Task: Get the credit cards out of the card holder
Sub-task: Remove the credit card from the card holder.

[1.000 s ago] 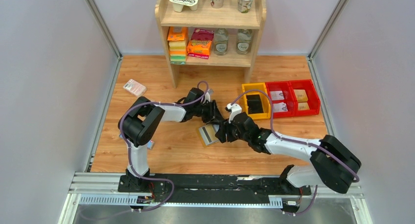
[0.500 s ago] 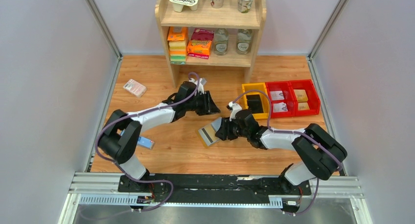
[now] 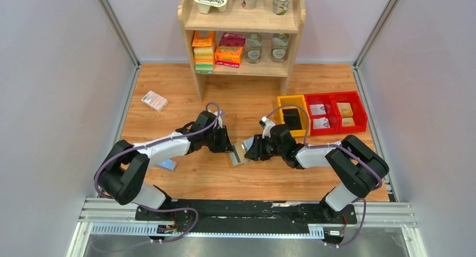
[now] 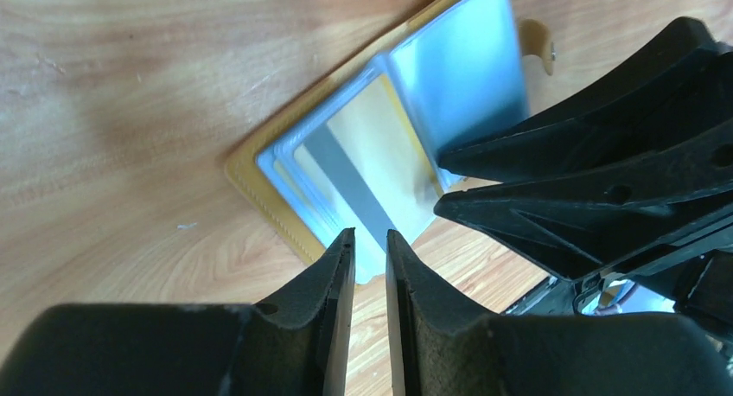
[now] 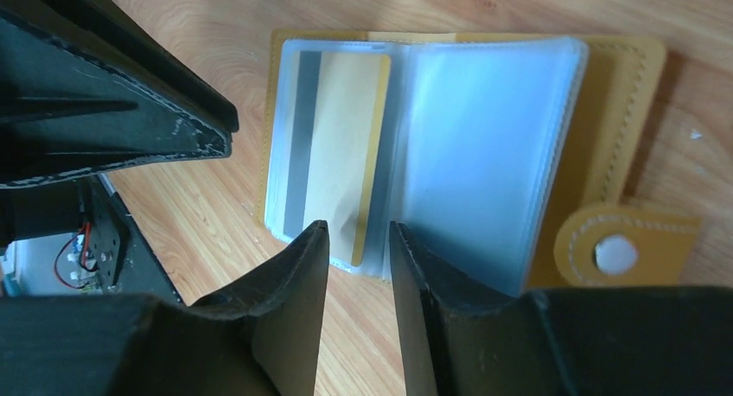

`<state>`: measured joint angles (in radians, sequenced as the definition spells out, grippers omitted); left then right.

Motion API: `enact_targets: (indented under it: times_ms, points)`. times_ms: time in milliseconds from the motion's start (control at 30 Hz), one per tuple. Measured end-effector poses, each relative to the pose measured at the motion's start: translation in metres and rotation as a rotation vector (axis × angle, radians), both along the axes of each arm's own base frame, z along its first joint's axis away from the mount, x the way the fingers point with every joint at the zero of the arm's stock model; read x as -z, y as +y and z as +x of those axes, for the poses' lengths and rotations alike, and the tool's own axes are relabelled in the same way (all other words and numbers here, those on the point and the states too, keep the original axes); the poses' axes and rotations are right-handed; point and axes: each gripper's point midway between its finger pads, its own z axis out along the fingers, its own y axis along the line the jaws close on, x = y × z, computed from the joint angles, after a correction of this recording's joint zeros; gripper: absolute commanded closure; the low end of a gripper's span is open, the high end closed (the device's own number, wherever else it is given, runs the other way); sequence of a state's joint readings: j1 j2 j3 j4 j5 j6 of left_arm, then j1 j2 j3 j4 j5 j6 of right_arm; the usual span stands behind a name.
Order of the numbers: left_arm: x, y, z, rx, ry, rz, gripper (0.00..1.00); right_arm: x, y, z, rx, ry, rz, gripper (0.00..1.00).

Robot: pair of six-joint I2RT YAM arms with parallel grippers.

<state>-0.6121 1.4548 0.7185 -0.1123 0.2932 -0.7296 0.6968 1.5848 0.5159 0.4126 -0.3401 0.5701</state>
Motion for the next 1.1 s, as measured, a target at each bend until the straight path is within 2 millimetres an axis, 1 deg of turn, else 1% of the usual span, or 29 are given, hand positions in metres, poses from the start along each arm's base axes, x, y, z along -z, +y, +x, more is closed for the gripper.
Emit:
enact_targets:
  times_ms: [167, 367, 533, 867, 967, 1100]
  points:
    - [0.01, 0.005, -0.007, 0.007, 0.037, 0.032, 0.75, -0.002, 0.004, -0.006, -0.02, 0.031, 0.028, 0.64]
    - [0.037, 0.011, -0.014, 0.015, 0.103, 0.094, 0.76, -0.007, 0.009, -0.01, -0.026, 0.067, 0.062, 0.64]
    - [0.036, 0.01, -0.01, 0.024, 0.089, 0.1, 0.76, -0.012, 0.012, -0.009, -0.015, 0.086, 0.084, 0.64]
    - [0.037, 0.014, -0.008, 0.021, 0.081, 0.128, 0.76, -0.011, 0.01, 0.004, 0.051, 0.081, 0.051, 0.62]
    - [0.036, 0.015, -0.007, 0.022, 0.077, 0.136, 0.76, -0.013, 0.013, 0.007, 0.05, 0.079, 0.053, 0.62]
    - [0.036, 0.015, -0.005, 0.021, 0.073, 0.144, 0.77, -0.01, 0.017, 0.009, 0.043, 0.086, 0.049, 0.63]
